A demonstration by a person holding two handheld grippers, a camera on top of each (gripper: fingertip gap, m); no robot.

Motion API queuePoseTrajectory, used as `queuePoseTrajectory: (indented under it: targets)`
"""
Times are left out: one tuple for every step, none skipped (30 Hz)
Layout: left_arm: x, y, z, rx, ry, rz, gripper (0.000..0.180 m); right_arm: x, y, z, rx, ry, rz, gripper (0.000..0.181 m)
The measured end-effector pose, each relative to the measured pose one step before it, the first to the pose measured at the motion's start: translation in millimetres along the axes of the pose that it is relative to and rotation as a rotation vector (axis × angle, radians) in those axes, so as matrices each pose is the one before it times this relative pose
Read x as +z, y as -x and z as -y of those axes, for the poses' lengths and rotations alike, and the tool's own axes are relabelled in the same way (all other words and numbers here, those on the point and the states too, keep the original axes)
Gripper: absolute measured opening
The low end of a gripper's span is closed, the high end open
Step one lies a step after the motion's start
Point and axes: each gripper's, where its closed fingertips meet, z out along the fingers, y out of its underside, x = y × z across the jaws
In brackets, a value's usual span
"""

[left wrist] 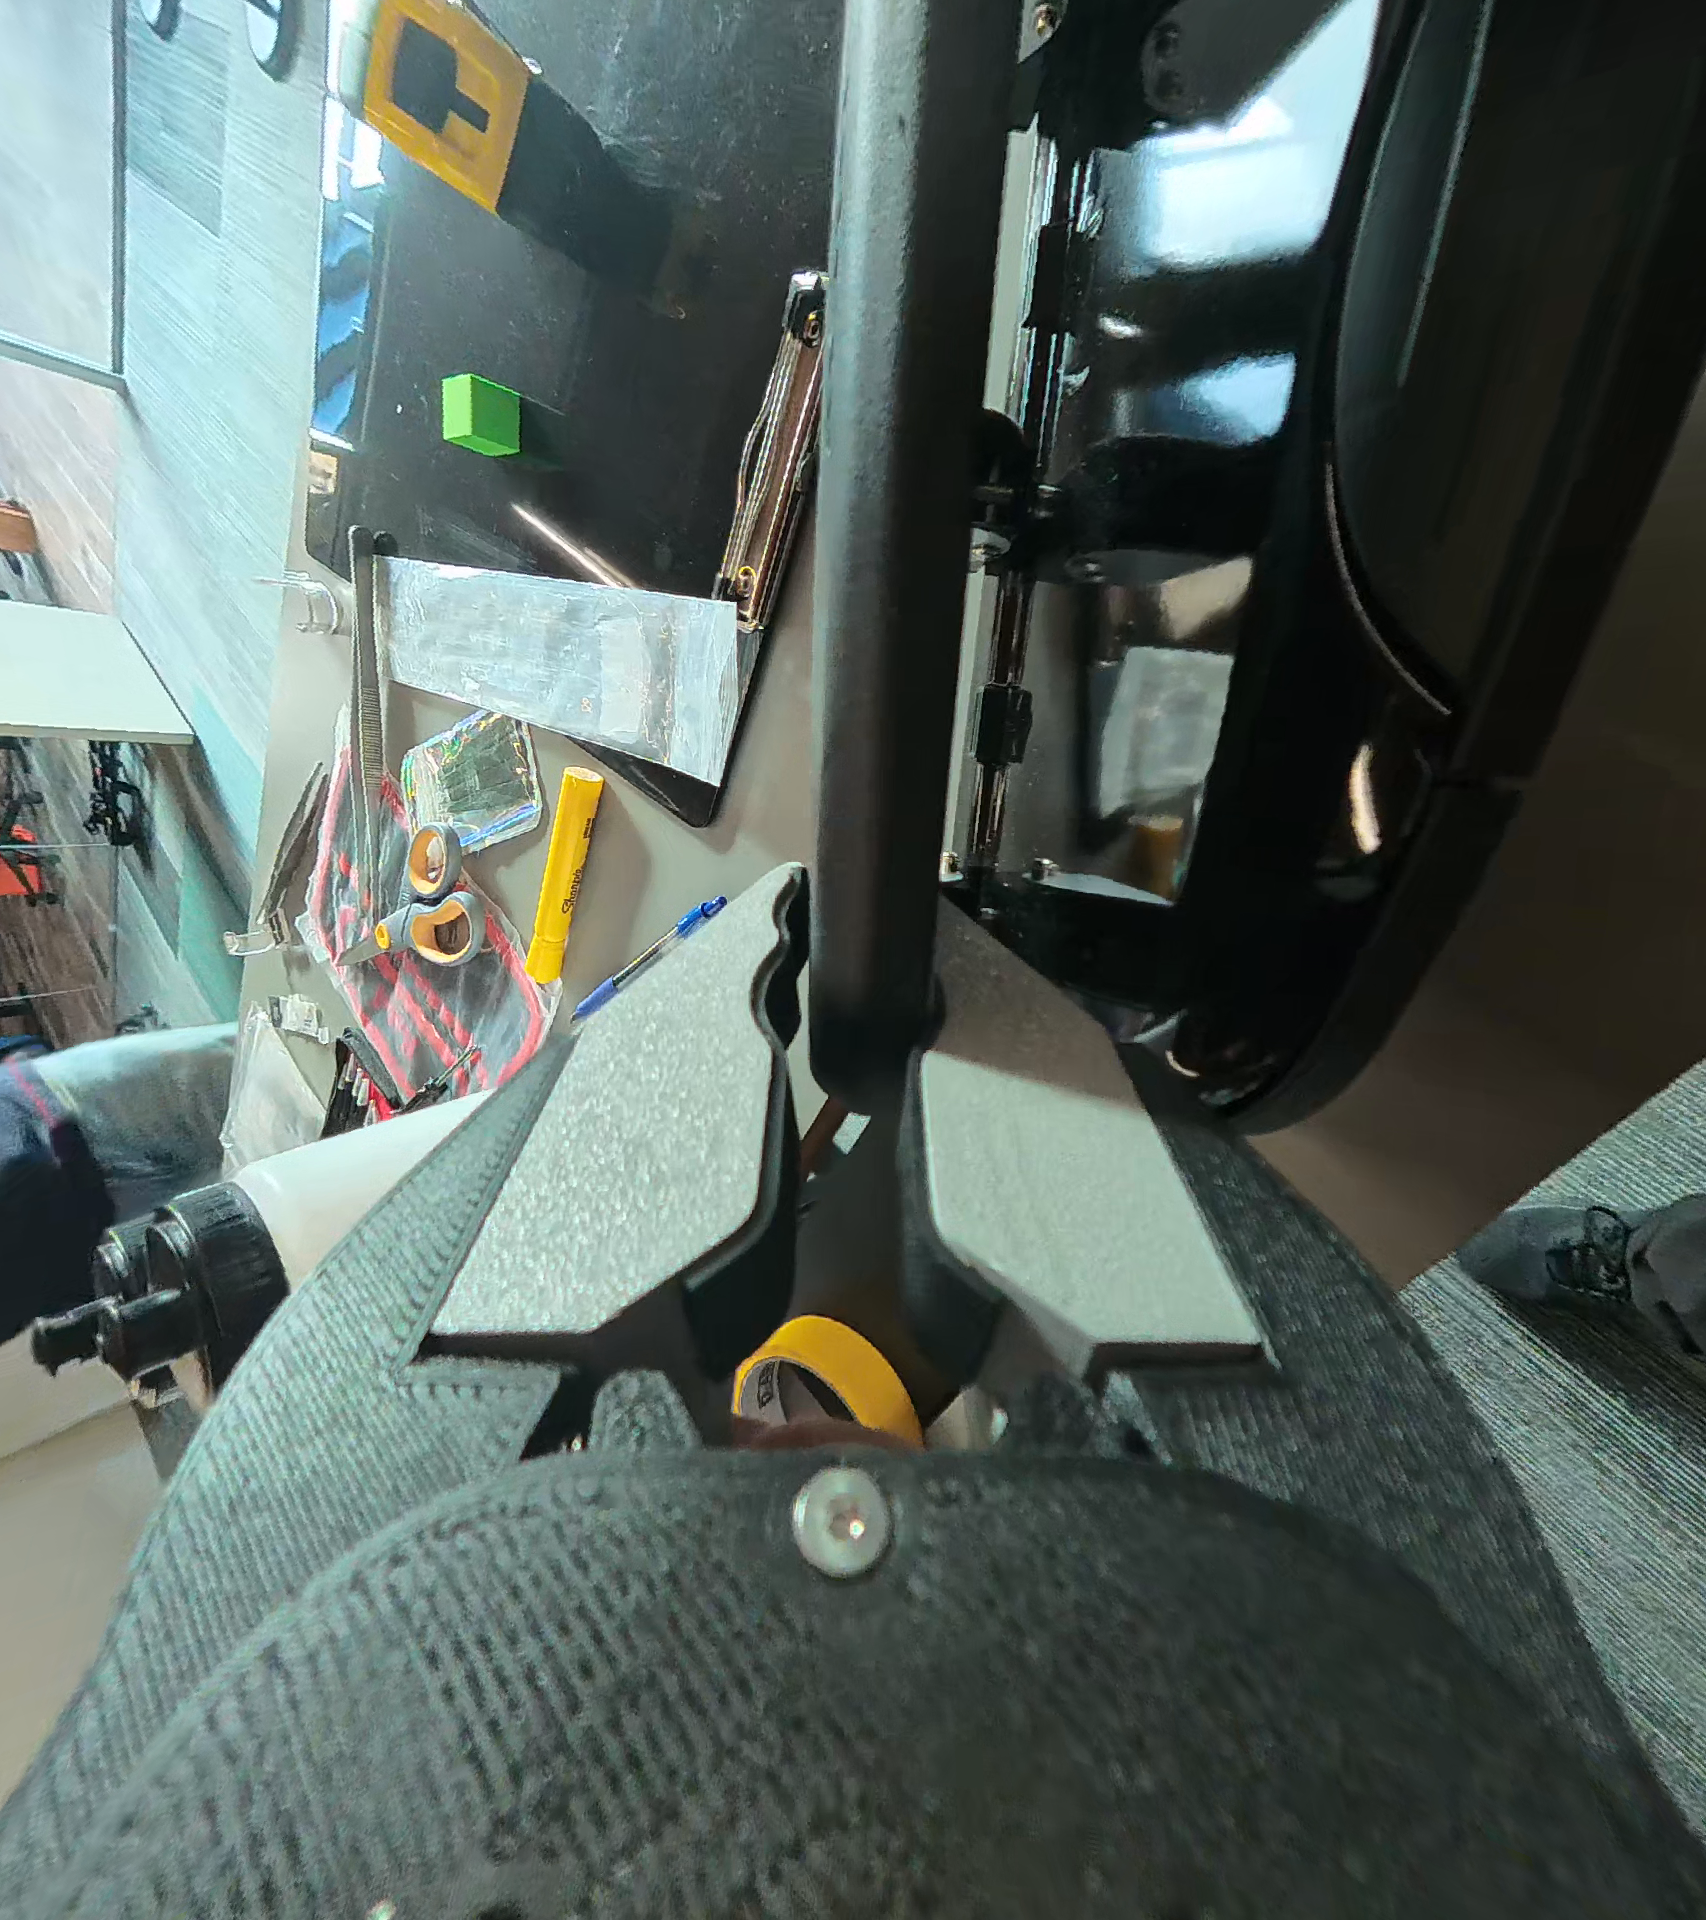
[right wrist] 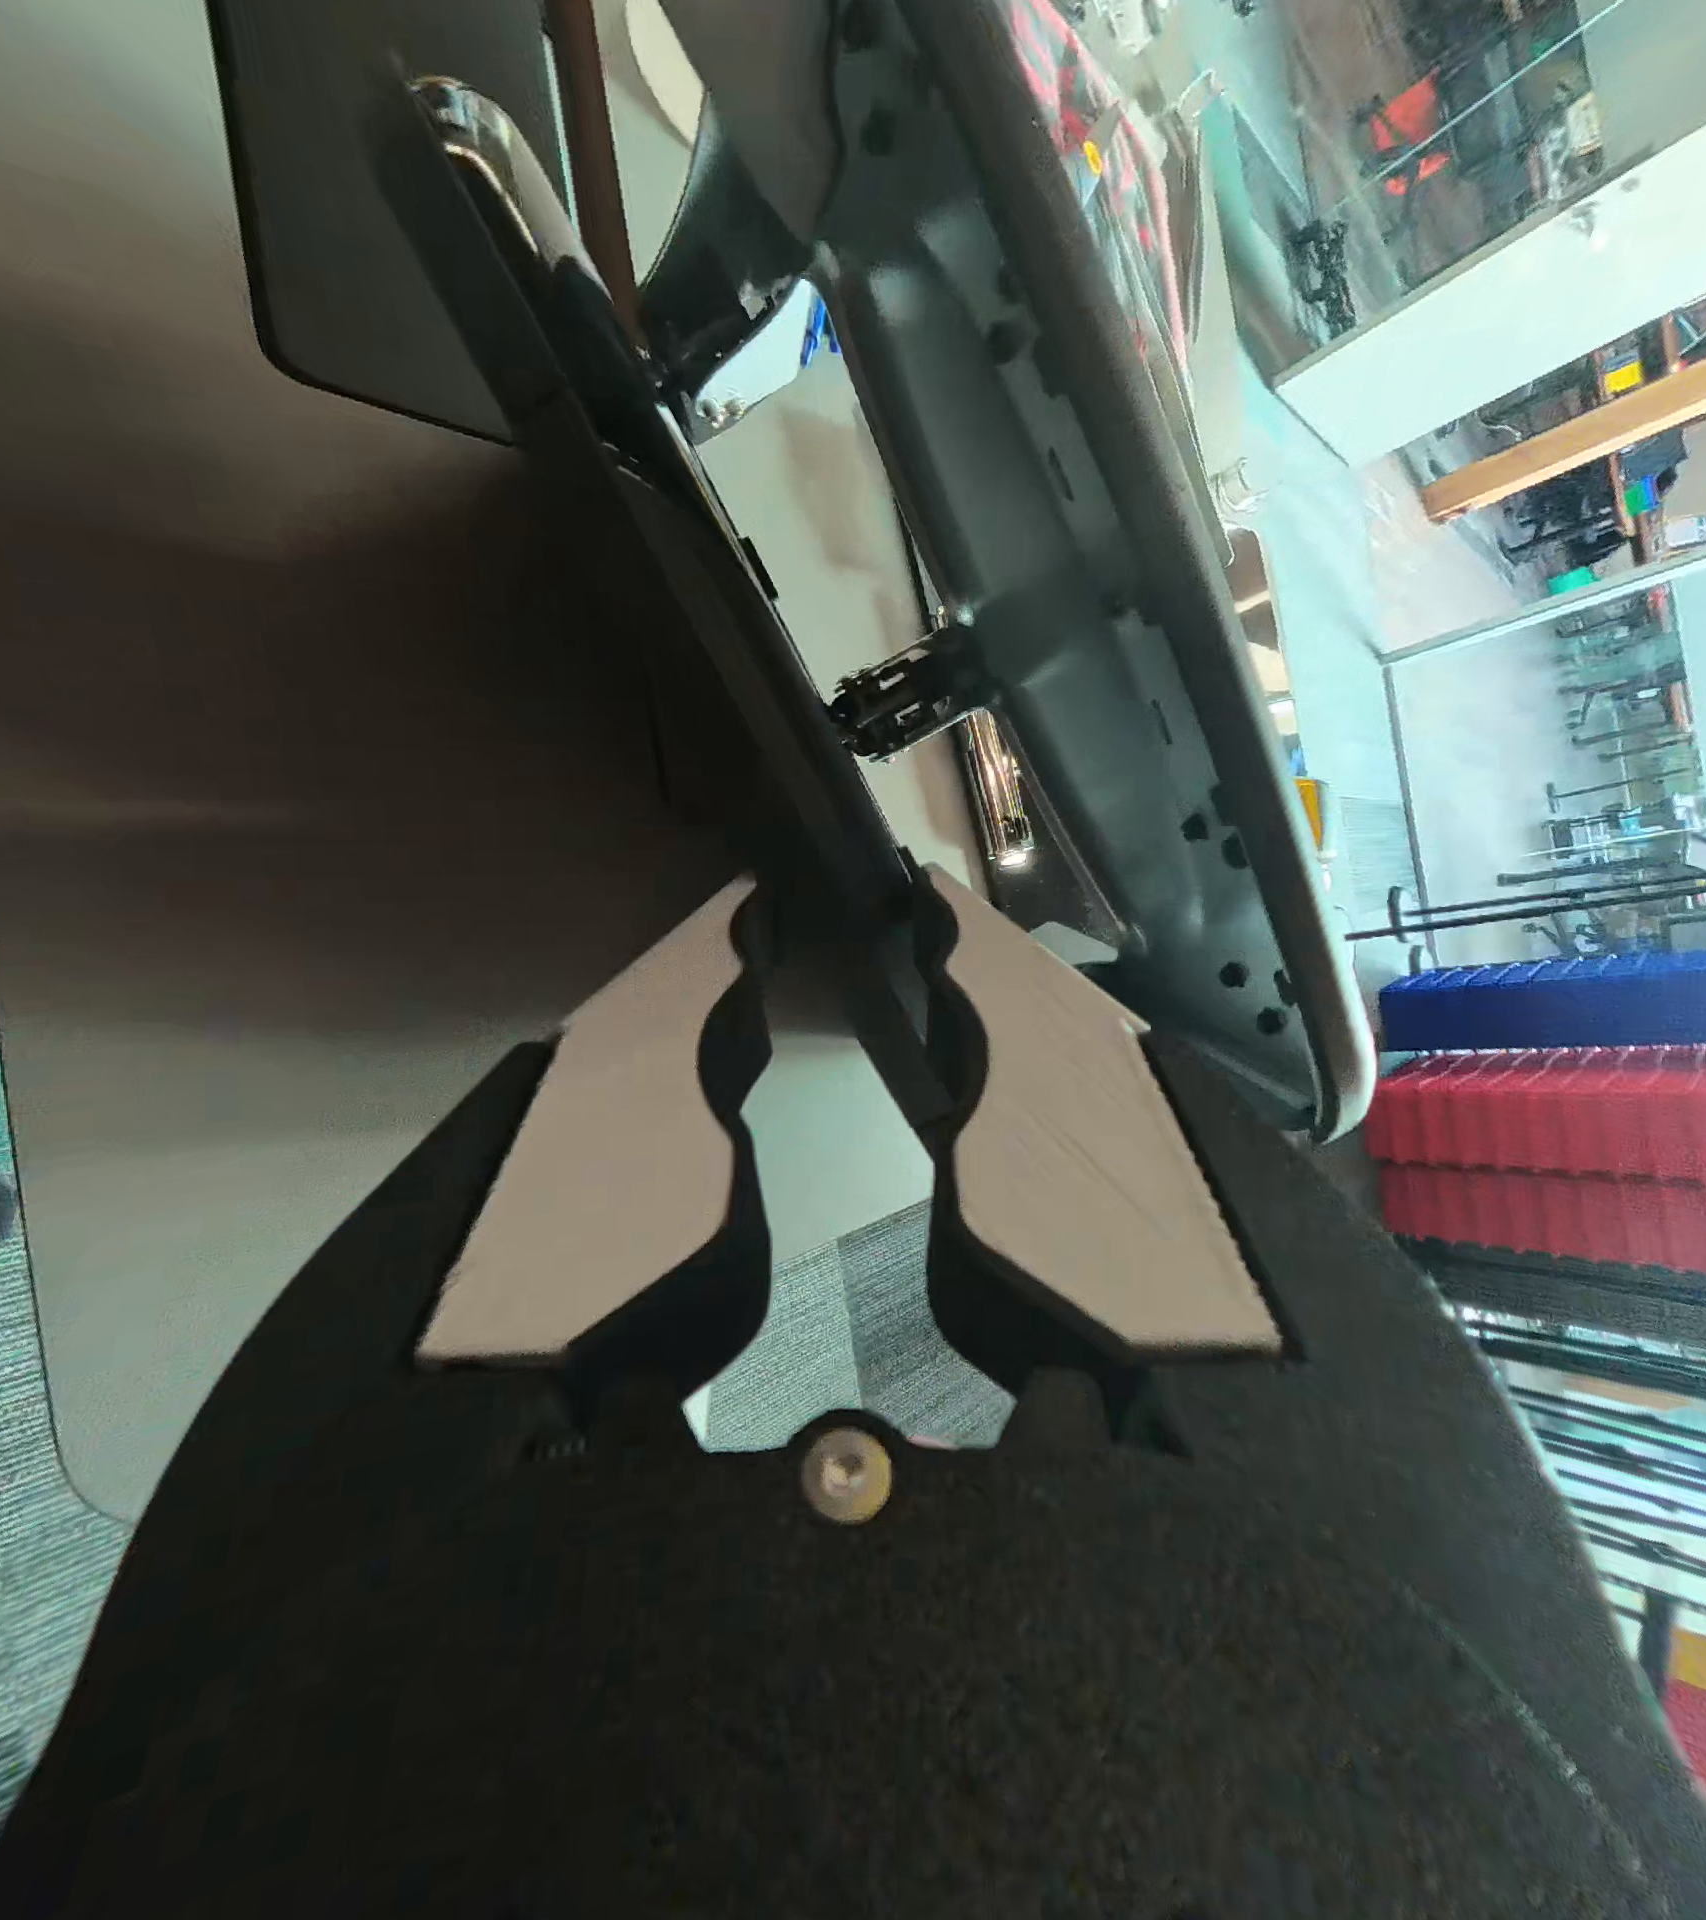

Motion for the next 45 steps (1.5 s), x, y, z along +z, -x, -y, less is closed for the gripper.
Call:
queuePoseTrajectory:
  targets:
    - [1.00, 1.69, -0.23, -0.0227, -0.0010, -0.0153, 0.014, 0.27, -0.61, 1.00, 0.0072, -0.0059, -0.0010, 0.022]
    - [1.06, 1.88, -0.39, -0.0195, 0.0003, -0.0119, 0.015, 0.13, -1.31, 1.03, -0.0081, -0.0038, -0.0056, 0.022]
    - [1.10, 2.10, -0.81, -0.0120, 0.0026, -0.0072, 0.015, 0.20, -0.69, 1.29, -0.0183, -0.0009, -0.0034, 0.021]
    - [1.17, 2.22, -1.04, -0.0110, 0.0036, -0.0066, 0.014, 0.19, -0.03, 1.37, -0.0148, -0.0026, -0.0013, 0.021]
    - [1.29, 1.68, -1.37, -0.0184, 0.0036, -0.0102, 0.015, 0.18, 0.97, 1.42, -0.0151, -0.0081, -0.0019, 0.020]
    - [1.27, 0.91, -1.26, -0.0132, 0.0006, -0.0103, 0.016, 0.00, 1.91, 1.08, -0.0155, -0.0128, -0.0009, 0.020]
    - [1.10, -0.17, -1.04, -0.0015, 0.0019, -0.0078, 0.017, 0.18, 2.50, 0.59, -0.0096, -0.0142, 0.0004, 0.019]
    - [0.74, -0.39, -0.94, 0.0030, 0.0053, -0.0007, 0.018, 0.38, 2.41, -0.01, -0.0065, -0.0088, -0.0003, 0.019]
    - [0.31, -0.26, -0.32, 0.0013, 0.0020, -0.0006, 0.018, 0.30, 1.32, 0.01, -0.0053, -0.0019, -0.0011, 0.019]
    - [0.20, 0.63, 0.17, -0.0085, -0.0014, -0.0038, 0.018, 0.22, -0.23, 0.19, 0.0043, 0.0007, 0.0003, 0.019]
    - [0.46, 1.55, 0.76, -0.0144, -0.0016, -0.0069, 0.018, 0.13, -1.63, 0.26, 0.0185, 0.0005, 0.0029, 0.020]
    - [0.77, 2.18, 1.02, -0.0154, 0.0009, -0.0077, 0.017, 0.29, -2.86, 0.50, 0.0250, 0.0029, 0.0004, 0.019]
    - [0.80, 2.16, 0.91, -0.0119, 0.0037, -0.0100, 0.017, 0.35, -3.19, 0.74, 0.0188, 0.0046, -0.0022, 0.020]
    - [0.71, 1.64, 0.67, -0.0025, 0.0038, -0.0119, 0.017, 0.56, -2.69, 0.72, 0.0133, 0.0027, 0.0011, 0.020]
    - [0.51, 1.15, 0.28, 0.0129, 0.0038, -0.0079, 0.016, 0.51, -2.02, 0.75, 0.0188, -0.0015, 0.0068, 0.020]
    - [0.31, 1.04, 0.37, 0.0127, 0.0035, -0.0027, 0.016, 0.32, -1.43, 0.52, 0.0254, -0.0039, 0.0076, 0.020]
    - [0.12, 0.26, 0.47, 0.0121, 0.0014, -0.0032, 0.016, 0.05, -1.23, 0.21, 0.0186, -0.0041, 0.0010, 0.020]
    - [0.03, 0.00, 0.32, 0.0137, 0.0008, -0.0026, 0.016, -0.21, -0.87, -0.02, 0.0064, -0.0034, -0.0055, 0.020]
    - [0.00, 0.07, 0.11, 0.0166, 0.0009, 0.0017, 0.016, -0.74, -0.52, -0.23, 0.0031, -0.0031, -0.0079, 0.020]
    - [-0.04, 0.06, 0.02, 0.0133, -0.0002, 0.0033, 0.016, -1.21, 0.10, -0.45, 0.0042, -0.0047, -0.0056, 0.021]
    - [-0.09, -0.55, 0.23, 0.0043, -0.0010, -0.0022, 0.016, -1.57, 1.26, -1.31, 0.0052, -0.0058, -0.0002, 0.025]
    - [-0.14, -0.21, 0.16, -0.0001, -0.0033, 0.0001, 0.016, -2.00, 1.70, -2.35, 0.0076, -0.0029, 0.0015, 0.031]
    - [-0.01, -0.29, 0.14, -0.0007, -0.0039, -0.0003, 0.016, -2.54, 1.06, -3.23, 0.0125, 0.0001, -0.0019, 0.036]
    - [-0.24, -0.70, 0.15, 0.0011, -0.0033, -0.0015, 0.016, -3.24, 0.88, -3.01, 0.0181, -0.0028, 0.0032, 0.041]
    - [-0.18, -0.58, 0.16, 0.0033, -0.0024, 0.0020, 0.016, -4.44, 0.47, -2.37, 0.0236, -0.0061, 0.0099, 0.045]
    - [-0.20, -0.49, -0.03, 0.0017, -0.0013, 0.0026, 0.016, -5.40, -1.98, -3.54, 0.0309, -0.0011, 0.0047, 0.043]
    - [-0.13, -0.30, 0.04, -0.0024, -0.0013, -0.0020, 0.016, -5.64, -4.05, -5.05, 0.0432, 0.0003, 0.0068, 0.039]
    - [0.03, -0.12, 0.22, -0.0036, -0.0019, -0.0011, 0.017, -5.62, -5.57, -5.61, 0.0633, -0.0050, 0.0158, 0.039]
    - [0.04, 0.29, 0.26, -0.0008, -0.0013, 0.0005, 0.016, -5.46, -8.30, -6.78, 0.0810, -0.0038, 0.0157, 0.041]
    - [0.14, 0.30, 0.11, 0.0003, -0.0007, -0.0006, 0.016, -4.80, -10.74, -8.15, 0.0869, 0.0031, 0.0146, 0.045]
    - [0.03, -0.03, 0.26, 0.0006, -0.0007, -0.0009, 0.016, -3.73, -10.94, -9.15, 0.0881, 0.0089, 0.0241, 0.049]
    - [-0.11, -0.20, 0.12, 0.0022, 0.0002, 0.0009, 0.016, -3.01, -9.84, -8.61, 0.0908, 0.0112, 0.0388, 0.048]
    - [-0.27, -0.55, -0.03, 0.0070, 0.0008, 0.0015, 0.016, -2.93, -11.33, -7.05, 0.0933, 0.0094, 0.0291, 0.048]
    - [-0.40, -1.06, -0.18, 0.0101, 0.0018, 0.0013, 0.017, -2.55, -12.71, -4.89, 0.0921, 0.0039, 0.0131, 0.051]
    - [-0.60, -1.66, -0.21, 0.0135, 0.0018, 0.0046, 0.017, -1.84, -10.03, -3.32, 0.0906, 0.0012, 0.0238, 0.052]
    - [-0.77, -1.96, -0.22, 0.0136, 0.0018, 0.0054, 0.017, -0.80, -7.00, -2.45, 0.0930, 0.0028, 0.0364, 0.052]
    - [-0.76, -2.21, -0.28, 0.0115, 0.0011, 0.0069, 0.018, 0.42, -7.11, -2.02, 0.0946, 0.0022, 0.0264, 0.052]
    - [-0.82, -2.34, -0.19, 0.0080, 0.0004, 0.0069, 0.018, 1.99, -6.19, -2.02, 0.0878, 0.0025, 0.0223, 0.052]
    - [-0.68, -2.14, -0.21, 0.0076, 0.0003, 0.0092, 0.018, 3.84, -2.55, -2.66, 0.0703, 0.0093, 0.0355, 0.052]
    - [-0.75, -2.05, -0.10, 0.0104, 0.0003, 0.0118, 0.018, 5.05, -1.85, -2.65, 0.0503, 0.0112, 0.0298, 0.052]
    - [-0.80, -1.97, -0.24, 0.0108, 0.0015, 0.0136, 0.018, 6.81, -3.99, -3.29, 0.0372, 0.0149, 0.0085, 0.048]
    - [-0.79, -2.06, -0.16, 0.0080, -0.0011, 0.0155, 0.018, 7.96, -3.59, -3.29, 0.0305, 0.0183, 0.0052, 0.044]
    - [-0.97, -2.58, -0.03, 0.0078, -0.0047, 0.0151, 0.018, 7.35, 0.04, 0.07, 0.0317, -0.0008, 0.0266, 0.043]
    - [-0.88, -2.65, -0.06, 0.0065, -0.0032, 0.0166, 0.018, 5.13, 2.93, 3.93, 0.0417, -0.0243, 0.0510, 0.034]
    - [-1.04, -2.76, -0.22, 0.0045, -0.0004, 0.0174, 0.018, 5.81, -0.13, 0.95, 0.0447, -0.0062, 0.0348, 0.031]
